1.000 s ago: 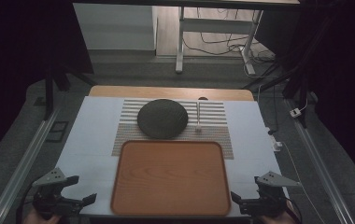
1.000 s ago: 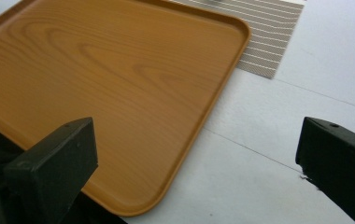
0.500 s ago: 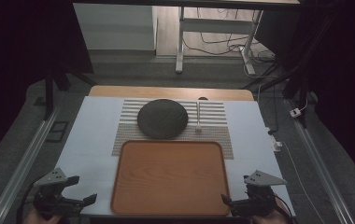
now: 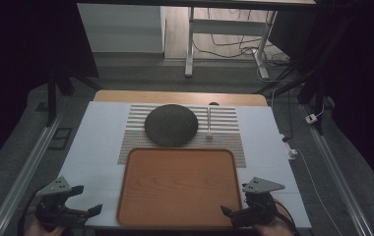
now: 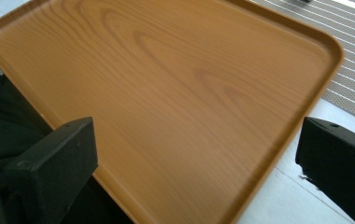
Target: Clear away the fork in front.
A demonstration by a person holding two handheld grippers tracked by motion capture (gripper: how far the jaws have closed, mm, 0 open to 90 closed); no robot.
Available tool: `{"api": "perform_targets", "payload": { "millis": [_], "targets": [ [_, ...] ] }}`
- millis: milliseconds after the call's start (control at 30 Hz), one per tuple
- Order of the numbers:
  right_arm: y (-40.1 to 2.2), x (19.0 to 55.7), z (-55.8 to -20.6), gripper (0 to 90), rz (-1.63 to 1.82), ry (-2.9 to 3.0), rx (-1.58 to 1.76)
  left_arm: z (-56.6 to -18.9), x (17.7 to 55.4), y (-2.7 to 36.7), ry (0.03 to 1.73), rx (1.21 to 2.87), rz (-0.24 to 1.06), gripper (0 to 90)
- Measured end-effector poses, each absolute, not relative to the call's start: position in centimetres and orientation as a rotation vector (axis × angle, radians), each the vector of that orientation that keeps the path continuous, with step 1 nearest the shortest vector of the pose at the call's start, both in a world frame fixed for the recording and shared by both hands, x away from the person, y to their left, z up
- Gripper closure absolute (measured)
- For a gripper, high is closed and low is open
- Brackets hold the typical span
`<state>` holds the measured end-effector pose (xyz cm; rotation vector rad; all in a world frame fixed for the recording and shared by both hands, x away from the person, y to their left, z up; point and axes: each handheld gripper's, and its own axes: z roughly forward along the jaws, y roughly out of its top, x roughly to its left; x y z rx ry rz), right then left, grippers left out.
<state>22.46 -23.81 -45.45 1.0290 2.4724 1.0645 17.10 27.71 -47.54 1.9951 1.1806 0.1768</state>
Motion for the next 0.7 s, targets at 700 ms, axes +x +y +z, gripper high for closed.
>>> {"api": "perform_targets", "payload": {
  "millis": [700],
  "targets": [
    [-20.6, 26.1, -46.8, 0.0, 0.936, 2.528, 0.99, -47.6, 17.2, 27.8, 1.189, 1.991, 0.171, 1.0]
  ]
}}
